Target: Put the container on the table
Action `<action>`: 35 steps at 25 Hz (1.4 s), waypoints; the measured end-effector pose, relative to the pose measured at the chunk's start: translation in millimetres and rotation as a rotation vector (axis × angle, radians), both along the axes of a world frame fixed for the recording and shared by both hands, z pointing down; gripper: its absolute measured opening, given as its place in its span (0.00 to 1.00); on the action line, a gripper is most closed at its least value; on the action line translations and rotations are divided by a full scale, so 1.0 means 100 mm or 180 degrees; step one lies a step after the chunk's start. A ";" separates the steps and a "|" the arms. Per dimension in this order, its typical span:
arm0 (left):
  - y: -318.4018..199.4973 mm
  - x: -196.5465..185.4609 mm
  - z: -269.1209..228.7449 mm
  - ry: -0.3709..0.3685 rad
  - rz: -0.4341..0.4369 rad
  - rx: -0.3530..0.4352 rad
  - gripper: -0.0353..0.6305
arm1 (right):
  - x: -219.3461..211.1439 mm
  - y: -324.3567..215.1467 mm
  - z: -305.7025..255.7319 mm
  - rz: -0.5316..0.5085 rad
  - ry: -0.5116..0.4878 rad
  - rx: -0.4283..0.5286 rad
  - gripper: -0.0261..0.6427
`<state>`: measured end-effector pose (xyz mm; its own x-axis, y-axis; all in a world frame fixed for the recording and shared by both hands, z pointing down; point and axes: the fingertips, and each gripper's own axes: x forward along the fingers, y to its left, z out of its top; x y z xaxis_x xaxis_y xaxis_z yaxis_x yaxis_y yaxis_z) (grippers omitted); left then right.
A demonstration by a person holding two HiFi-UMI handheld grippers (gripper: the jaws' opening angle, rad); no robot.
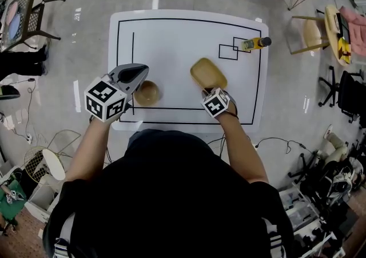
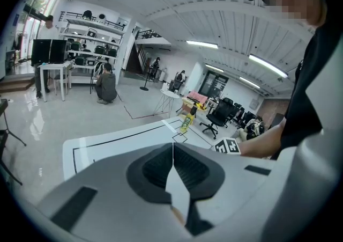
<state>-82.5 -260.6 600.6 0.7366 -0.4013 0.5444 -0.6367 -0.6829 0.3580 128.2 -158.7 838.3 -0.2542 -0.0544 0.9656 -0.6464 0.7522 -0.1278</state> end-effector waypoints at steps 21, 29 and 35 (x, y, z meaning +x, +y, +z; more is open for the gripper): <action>0.20 0.17 -0.30 0.0082 0.0113 0.0161 0.06 | -0.09 0.08 -0.68 0.0176 -0.0372 0.0266 0.17; 0.37 0.25 -0.47 0.0102 0.0205 0.0273 0.06 | -0.08 0.06 -1.19 0.0444 -0.0654 0.0641 0.17; 0.46 0.29 -0.65 0.0137 0.0252 0.0393 0.06 | -0.02 0.12 -1.49 0.0549 -0.0713 0.0862 0.16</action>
<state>-53.5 -214.3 535.2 0.7903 -0.4030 0.4616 -0.5649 -0.7710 0.2940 126.5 -146.5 689.0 -0.4220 -0.3601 0.8320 -0.7449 0.6608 -0.0919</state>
